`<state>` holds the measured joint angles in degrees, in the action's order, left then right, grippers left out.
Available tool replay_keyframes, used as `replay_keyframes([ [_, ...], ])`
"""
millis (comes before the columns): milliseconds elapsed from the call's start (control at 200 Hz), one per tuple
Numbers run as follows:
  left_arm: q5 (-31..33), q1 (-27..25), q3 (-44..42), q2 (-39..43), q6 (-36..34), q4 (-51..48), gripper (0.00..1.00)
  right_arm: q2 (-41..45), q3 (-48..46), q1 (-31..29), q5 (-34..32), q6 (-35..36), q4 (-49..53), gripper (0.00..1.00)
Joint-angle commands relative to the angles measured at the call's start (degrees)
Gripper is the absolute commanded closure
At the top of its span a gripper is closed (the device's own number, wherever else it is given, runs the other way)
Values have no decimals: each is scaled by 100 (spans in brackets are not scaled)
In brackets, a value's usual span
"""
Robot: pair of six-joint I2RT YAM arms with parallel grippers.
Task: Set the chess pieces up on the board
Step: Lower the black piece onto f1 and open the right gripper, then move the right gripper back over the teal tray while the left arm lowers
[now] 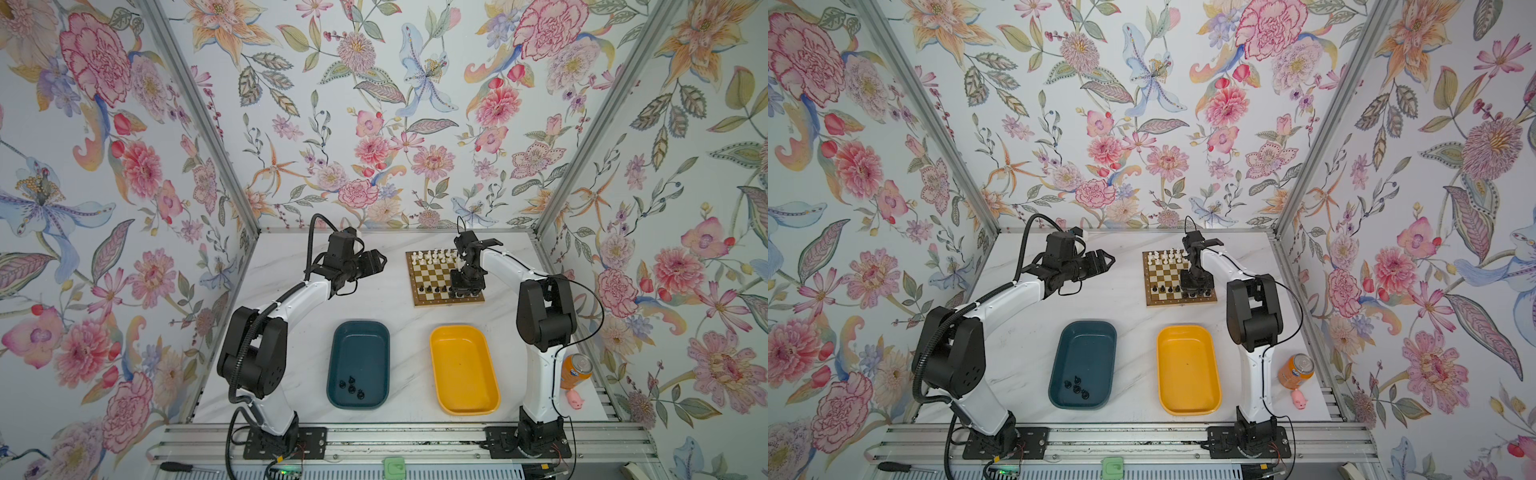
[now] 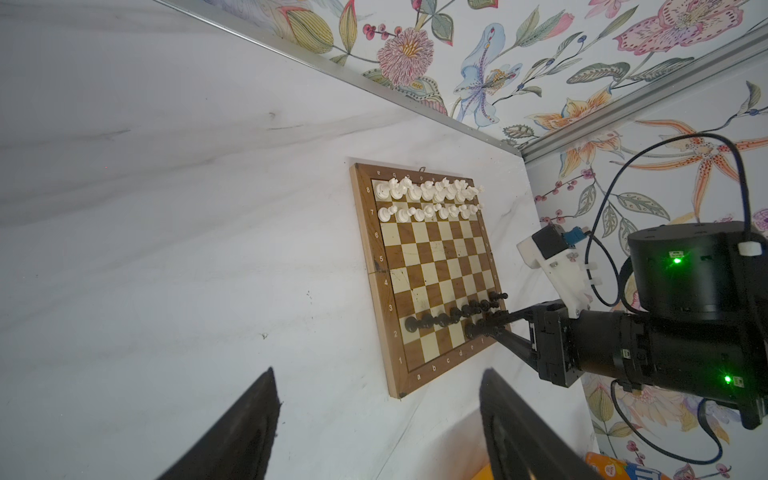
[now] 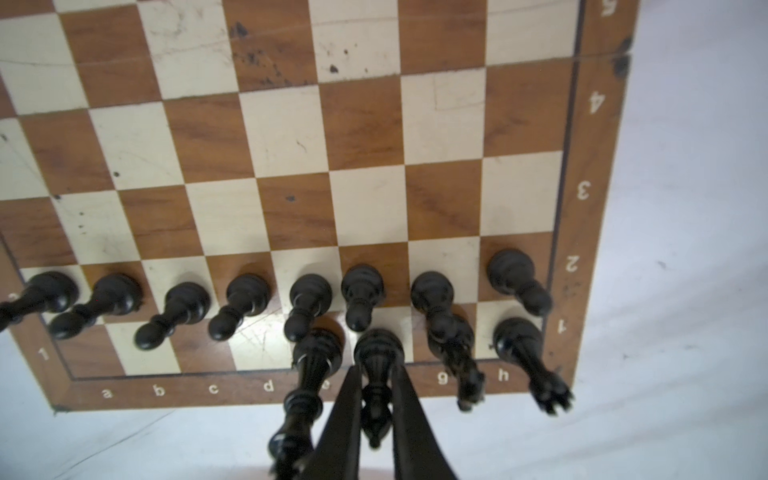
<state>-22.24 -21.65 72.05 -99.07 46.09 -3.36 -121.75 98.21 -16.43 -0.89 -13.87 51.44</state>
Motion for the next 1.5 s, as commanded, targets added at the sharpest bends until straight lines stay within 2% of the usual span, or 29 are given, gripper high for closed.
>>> replay_keyframes([
  [0,-6,45,99,-25,-38,-45,23,-63,189,-39,-36,66,155,81],
  [250,1,43,63,18,-45,-58,23,-19,213,-51,-72,69,165,72],
  [786,53,40,-140,273,-47,11,22,456,443,49,-381,111,280,68],
  [1081,215,53,-680,878,-129,-148,21,1096,488,75,-646,58,493,65],
  [1326,447,135,-1901,2170,-140,-541,21,1769,491,-677,-372,-210,739,61],
  [1496,649,192,-2747,3195,-172,-1054,23,2065,211,-1816,-36,-573,718,62],
])
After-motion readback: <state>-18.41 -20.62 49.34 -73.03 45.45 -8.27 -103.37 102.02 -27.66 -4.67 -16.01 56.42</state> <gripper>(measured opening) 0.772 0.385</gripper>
